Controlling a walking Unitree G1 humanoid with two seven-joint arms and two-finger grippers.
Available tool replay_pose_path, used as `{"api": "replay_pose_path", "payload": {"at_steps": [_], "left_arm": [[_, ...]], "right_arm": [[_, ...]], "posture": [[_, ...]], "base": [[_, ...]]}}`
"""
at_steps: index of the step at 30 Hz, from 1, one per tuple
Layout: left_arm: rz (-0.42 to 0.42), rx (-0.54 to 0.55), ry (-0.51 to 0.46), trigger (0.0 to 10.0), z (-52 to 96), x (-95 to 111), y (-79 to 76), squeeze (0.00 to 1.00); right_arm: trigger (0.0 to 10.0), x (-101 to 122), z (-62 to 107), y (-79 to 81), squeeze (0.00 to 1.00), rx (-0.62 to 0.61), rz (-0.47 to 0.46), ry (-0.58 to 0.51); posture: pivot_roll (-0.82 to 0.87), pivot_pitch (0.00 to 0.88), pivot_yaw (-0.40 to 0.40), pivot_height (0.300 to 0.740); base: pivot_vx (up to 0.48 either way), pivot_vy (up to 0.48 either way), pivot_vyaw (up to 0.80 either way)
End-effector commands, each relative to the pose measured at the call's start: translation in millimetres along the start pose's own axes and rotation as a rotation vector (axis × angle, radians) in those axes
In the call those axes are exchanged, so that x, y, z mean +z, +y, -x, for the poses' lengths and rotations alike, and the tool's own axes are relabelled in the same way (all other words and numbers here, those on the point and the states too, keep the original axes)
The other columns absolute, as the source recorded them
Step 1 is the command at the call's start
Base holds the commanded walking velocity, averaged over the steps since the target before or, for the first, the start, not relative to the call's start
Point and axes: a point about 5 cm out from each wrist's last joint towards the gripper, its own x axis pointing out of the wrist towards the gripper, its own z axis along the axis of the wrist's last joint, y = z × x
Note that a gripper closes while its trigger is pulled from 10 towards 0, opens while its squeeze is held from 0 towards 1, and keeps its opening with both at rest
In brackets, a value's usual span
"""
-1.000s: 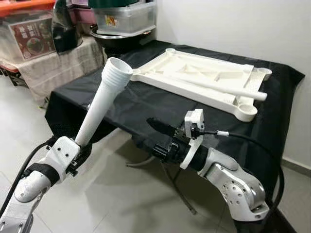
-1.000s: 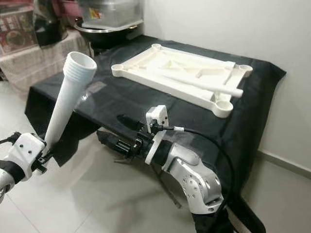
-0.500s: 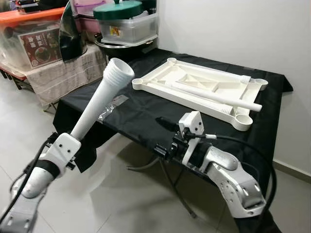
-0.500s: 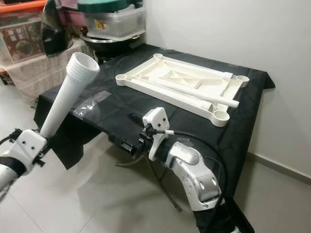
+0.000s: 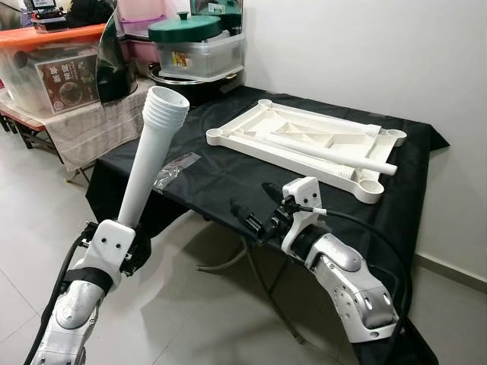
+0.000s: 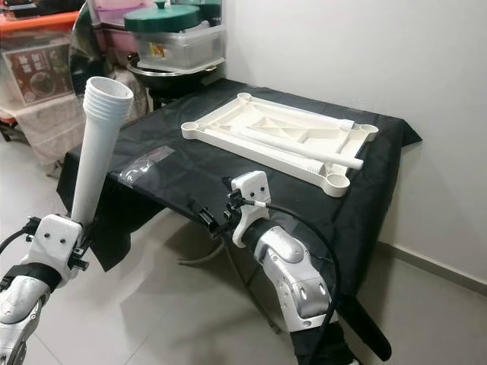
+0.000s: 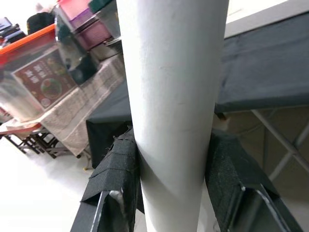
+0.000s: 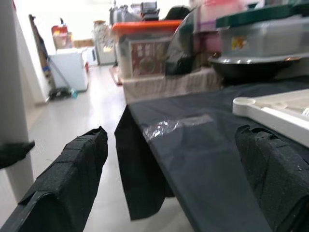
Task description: Building children table
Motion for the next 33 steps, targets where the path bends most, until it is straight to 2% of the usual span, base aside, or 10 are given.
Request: {"api": "replay_pose_path", "payload": {"at_steps": [1, 4, 6, 13, 18, 23, 33], "left_arm": [[0.002, 0.028, 0.0, 10.0, -3.5, 2, 3.3, 0.0], [0.003, 0.036, 0.003, 10.0, -5.1, 2, 4.5, 0.0], [0.005, 0.039, 0.005, 10.0, -5.2, 3, 3.3, 0.0], [0.015, 0.045, 0.007, 10.0, -5.1, 4, 0.3, 0.0], [0.025, 0.055, 0.008, 10.0, -7.0, 6, -2.1, 0.0], [0.03, 0.064, 0.01, 10.0, -8.5, 7, -2.5, 0.0], [0.039, 0.051, 0.023, 10.0, -0.9, 4, -10.1, 0.0]], "right_arm": [[10.0, 2, -2.3, -1.2, 0.0, -0.012, 0.025, -0.003], [10.0, 1, -4.3, -2.3, 0.0, -0.031, 0.021, -0.005], [10.0, 2, -6.7, -2.4, 0.0, -0.05, -0.029, -0.016], [10.0, 3, -10.1, -2.4, 0.0, -0.066, -0.008, -0.015], [10.0, 2, -14.0, -1.2, 0.0, -0.074, 0.079, -0.004], [10.0, 1, -14.1, 0.7, 0.0, -0.07, 0.097, 0.003], [10.0, -4, -5.4, -2.9, 0.0, -0.074, 0.131, 0.019]], "posture": [[0.02, 0.0, -0.03, 0.74], [0.02, 0.0, -0.031, 0.74], [0.02, 0.0, -0.031, 0.74], [0.02, 0.0, -0.036, 0.74], [0.02, 0.0, -0.035, 0.74], [0.02, 0.0, -0.028, 0.74], [0.02, 0.0, -0.037, 0.74]], "base": [[0.0, -0.469, 0.0], [0.0, -0.469, 0.0], [0.0, -0.469, 0.0], [0.0, -0.469, 0.0], [0.0, -0.469, 0.8], [0.0, -0.469, 0.8], [0.0, -0.469, 0.8]]}}
